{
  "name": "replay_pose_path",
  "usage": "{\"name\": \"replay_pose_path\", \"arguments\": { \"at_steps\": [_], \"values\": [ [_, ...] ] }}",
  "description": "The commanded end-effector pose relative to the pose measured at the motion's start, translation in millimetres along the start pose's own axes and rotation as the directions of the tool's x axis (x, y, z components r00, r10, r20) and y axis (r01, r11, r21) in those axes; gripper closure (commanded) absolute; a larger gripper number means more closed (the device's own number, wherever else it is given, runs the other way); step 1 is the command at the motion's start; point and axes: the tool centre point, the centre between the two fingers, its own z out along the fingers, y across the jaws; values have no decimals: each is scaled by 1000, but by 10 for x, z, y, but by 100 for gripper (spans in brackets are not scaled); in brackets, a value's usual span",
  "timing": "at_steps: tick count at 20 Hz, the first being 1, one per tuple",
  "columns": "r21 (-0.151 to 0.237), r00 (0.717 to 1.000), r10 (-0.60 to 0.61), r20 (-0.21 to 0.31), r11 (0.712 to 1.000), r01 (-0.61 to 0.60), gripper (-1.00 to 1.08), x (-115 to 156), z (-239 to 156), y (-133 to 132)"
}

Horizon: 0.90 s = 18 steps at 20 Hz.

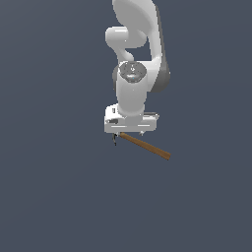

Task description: Pick up the object and move it to a goal position.

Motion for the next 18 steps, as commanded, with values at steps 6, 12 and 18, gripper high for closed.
{"name": "replay_pose_path", "arguments": {
  "at_steps": [6,12,18],
  "values": [
    [8,1000,6,16,1000,-6,-92,-25,30,65],
    [17,999,24,33,1000,-25,-92,-51,47,138],
    [14,1000,-2,29,1000,1,-92,-49,71,120]
  ]
}}
